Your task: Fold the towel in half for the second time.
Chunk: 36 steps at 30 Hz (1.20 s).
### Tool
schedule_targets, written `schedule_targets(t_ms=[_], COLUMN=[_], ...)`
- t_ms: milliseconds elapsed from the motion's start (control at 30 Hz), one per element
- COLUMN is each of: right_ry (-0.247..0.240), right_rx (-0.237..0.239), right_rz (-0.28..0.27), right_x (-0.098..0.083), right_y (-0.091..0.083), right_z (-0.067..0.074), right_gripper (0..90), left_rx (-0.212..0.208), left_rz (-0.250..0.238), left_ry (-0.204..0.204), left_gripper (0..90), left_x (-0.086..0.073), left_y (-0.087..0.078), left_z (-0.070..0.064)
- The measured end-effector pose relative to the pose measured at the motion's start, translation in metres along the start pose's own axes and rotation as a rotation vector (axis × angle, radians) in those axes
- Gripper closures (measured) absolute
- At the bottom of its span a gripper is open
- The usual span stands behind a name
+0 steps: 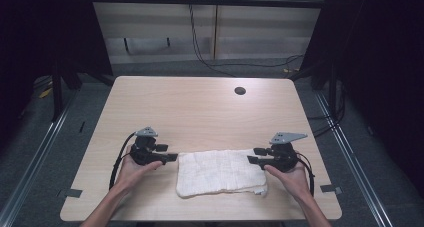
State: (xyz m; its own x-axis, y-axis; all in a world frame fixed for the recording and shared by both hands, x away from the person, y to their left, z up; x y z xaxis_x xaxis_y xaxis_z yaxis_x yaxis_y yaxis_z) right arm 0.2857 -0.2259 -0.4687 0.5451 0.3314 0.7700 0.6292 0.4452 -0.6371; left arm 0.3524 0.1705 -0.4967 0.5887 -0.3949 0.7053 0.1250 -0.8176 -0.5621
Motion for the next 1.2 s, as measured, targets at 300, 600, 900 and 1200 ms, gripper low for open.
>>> schedule_targets(t_ms=[300,600,900,1200], right_ry=[-0.094,-0.117,-0.175,-0.211], right_rx=[0.087,0.183,0.224,0.272], right_rz=[0.034,0.053,0.081,0.103], right_x=[0.001,0.009,0.020,0.029], right_y=[0.015,0.028,0.044,0.067], right_z=[0.047,0.079,0.108,0.140], right_gripper=[58.7,58.1,57.1,50.2], left_rx=[-0.022,-0.009,0.010,-0.009], left_rz=[0.018,0.008,0.007,0.008], left_ry=[0.027,0.027,0.101,0.092], left_gripper=[29.0,35.6,40.3,38.9], left_x=[0.000,0.006,0.036,0.028], left_y=[0.008,0.011,0.007,0.021], left_z=[-0.015,-0.010,-0.012,-0.012])
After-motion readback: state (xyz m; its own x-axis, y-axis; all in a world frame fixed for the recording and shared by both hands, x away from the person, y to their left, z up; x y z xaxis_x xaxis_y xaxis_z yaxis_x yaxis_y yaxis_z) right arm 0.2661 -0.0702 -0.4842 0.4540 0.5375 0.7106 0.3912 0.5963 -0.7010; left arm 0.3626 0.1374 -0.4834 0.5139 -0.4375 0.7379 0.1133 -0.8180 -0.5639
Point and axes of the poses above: each handheld gripper's, and its own axes: y roughly forward along the jaws, x roughly out of its top, z roughly to its left, the point moved 2 cm from there along y, roughly forward along the jaws, and after that the axes turned 13 degrees about -x, right-handed, at the moved point
